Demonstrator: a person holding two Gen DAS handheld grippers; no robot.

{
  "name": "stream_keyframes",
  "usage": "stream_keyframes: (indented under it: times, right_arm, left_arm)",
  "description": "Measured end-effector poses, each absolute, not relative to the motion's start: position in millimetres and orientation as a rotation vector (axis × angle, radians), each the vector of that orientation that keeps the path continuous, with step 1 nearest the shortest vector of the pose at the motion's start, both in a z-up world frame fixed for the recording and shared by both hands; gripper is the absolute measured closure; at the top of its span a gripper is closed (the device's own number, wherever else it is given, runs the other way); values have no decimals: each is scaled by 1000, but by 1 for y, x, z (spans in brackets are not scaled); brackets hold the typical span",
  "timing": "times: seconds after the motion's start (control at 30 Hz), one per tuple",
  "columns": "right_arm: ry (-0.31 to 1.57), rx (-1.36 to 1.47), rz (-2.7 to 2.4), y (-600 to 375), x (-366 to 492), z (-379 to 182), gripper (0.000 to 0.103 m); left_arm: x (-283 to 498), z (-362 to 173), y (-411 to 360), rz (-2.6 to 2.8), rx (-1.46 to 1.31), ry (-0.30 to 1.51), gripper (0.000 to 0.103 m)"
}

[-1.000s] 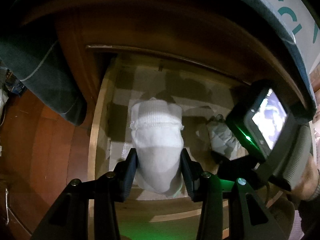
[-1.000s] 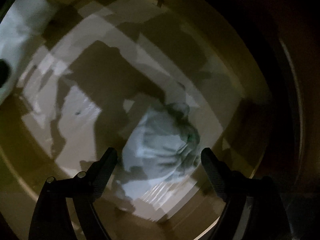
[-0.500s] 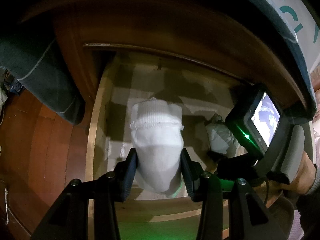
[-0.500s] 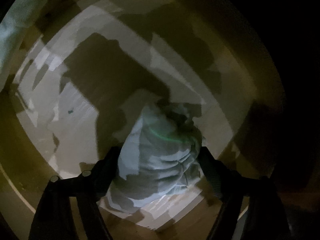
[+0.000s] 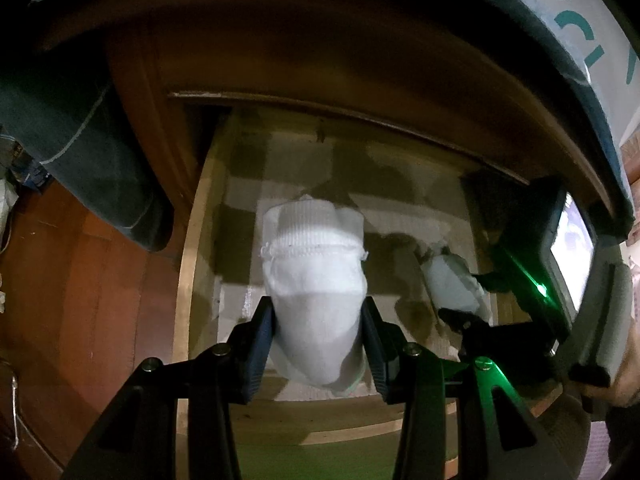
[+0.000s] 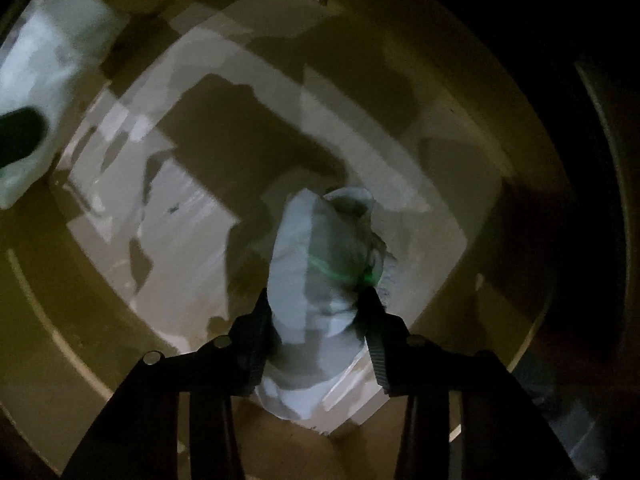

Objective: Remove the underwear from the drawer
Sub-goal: 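Lift and carry the grey-blue fabric into the white box with the right tool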

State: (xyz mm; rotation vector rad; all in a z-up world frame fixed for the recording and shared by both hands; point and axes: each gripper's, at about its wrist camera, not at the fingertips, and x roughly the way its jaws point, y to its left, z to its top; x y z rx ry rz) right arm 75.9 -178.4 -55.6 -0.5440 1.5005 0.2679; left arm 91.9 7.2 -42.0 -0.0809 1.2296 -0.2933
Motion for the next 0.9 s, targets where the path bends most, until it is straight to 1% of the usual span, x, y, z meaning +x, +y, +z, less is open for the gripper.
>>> stream_keyframes:
  times: [0.13, 0.37, 0.47, 0.53, 0.7, 0.9]
  right_arm:
    - [1477, -483, 269, -183, 65, -38, 65]
    - [1389, -338, 252, -200, 47, 10, 65]
    - [1357, -283, 248, -188, 51, 20, 65]
    - [1343, -250, 247, -205, 55, 19, 65]
    - [1290, -161, 232, -206, 47, 26, 65]
    - [1217, -25, 233, -216, 41, 33, 65]
  left_arm:
    - [92, -40, 7, -294, -73, 1218, 60]
    - [88, -35, 9, -281, -60, 1191, 60]
    - [83, -31, 7, -279, -41, 1164, 60]
    - [80, -27, 6, -273, -32, 1143, 60]
    - [76, -19, 8, -238, -12, 1096, 60]
    - [76, -19, 8, -210, -5, 1084, 60]
